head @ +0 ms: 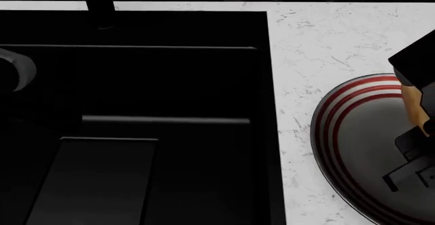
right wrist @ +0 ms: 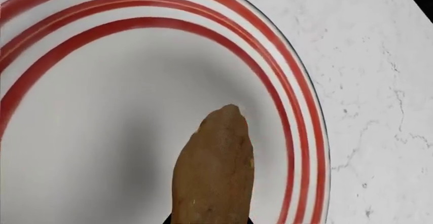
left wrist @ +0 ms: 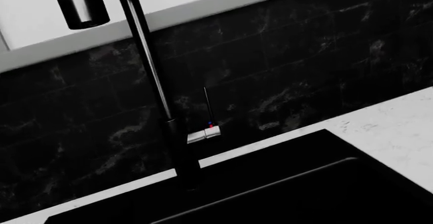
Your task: Pick the sweet potato from the sink and place it on the plate located on the counter
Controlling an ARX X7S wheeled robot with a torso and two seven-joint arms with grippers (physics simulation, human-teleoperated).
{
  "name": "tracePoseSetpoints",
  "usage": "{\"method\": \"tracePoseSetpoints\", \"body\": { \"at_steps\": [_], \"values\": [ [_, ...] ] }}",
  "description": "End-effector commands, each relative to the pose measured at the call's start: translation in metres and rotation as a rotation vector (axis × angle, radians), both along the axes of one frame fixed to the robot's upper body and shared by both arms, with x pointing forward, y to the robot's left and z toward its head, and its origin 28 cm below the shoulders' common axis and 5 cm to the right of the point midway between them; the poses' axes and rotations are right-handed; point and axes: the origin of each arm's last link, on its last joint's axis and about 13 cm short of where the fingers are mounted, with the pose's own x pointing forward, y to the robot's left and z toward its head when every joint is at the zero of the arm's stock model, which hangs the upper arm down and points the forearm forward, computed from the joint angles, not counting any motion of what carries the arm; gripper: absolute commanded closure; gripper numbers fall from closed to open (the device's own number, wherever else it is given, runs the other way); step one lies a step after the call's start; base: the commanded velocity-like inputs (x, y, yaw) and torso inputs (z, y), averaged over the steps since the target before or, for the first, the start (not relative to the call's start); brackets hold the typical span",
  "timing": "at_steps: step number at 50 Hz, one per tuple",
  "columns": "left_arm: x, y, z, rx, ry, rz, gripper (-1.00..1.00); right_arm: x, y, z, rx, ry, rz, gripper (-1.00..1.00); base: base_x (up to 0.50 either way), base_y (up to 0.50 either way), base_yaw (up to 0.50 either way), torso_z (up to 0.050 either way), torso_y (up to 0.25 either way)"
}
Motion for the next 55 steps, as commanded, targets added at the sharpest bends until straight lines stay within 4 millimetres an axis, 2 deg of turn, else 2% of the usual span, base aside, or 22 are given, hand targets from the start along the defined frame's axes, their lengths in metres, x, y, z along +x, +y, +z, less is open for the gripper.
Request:
{"method": "tracePoseSetpoints", "body": {
  "at_steps": [1,24,25,38,40,43,46,55],
  "values": [
    [0.001,0.001,-0.002,-0.002,0.006,0.001,-1.00,0.010,-0.001,-0.005,-0.045,-0.001,-0.015,1.00,0.00,0.00,0.00,0.000,0.000],
    [0.002,-0.001,-0.004,-0.004,0.009,-0.007,-1.00,0.011,-0.002,-0.010,-0.057,0.012,-0.017,1.00,0.00,0.00,0.00,0.000,0.001],
    [0.002,-0.001,-0.004,-0.004,0.009,-0.007,-1.00,0.011,-0.002,-0.010,-0.056,0.012,-0.017,-1.00,0.00,0.00,0.00,0.000,0.000],
    [0.002,-0.001,-0.002,-0.005,0.005,-0.012,-1.00,0.007,-0.003,-0.004,-0.056,-0.007,-0.019,-1.00,0.00,0.00,0.00,0.000,0.000],
    [0.002,-0.001,0.003,-0.004,0.004,-0.013,-1.00,0.005,-0.003,-0.001,-0.055,-0.013,-0.019,-1.00,0.00,0.00,0.00,0.000,0.000],
    [0.001,-0.002,-0.001,-0.005,0.000,-0.015,-1.00,0.000,-0.003,0.003,-0.057,-0.027,-0.012,-1.00,0.00,0.00,0.00,0.000,0.000],
    [-0.001,-0.002,0.005,-0.003,-0.005,-0.015,-1.00,-0.006,-0.003,0.009,-0.056,-0.045,-0.010,-1.00,0.00,0.00,0.00,0.003,0.000],
    [-0.004,-0.004,0.006,0.001,-0.019,-0.019,-1.00,-0.028,-0.003,0.024,-0.052,-0.106,0.012,-1.00,0.00,0.00,0.00,0.000,0.000]
  ]
}}
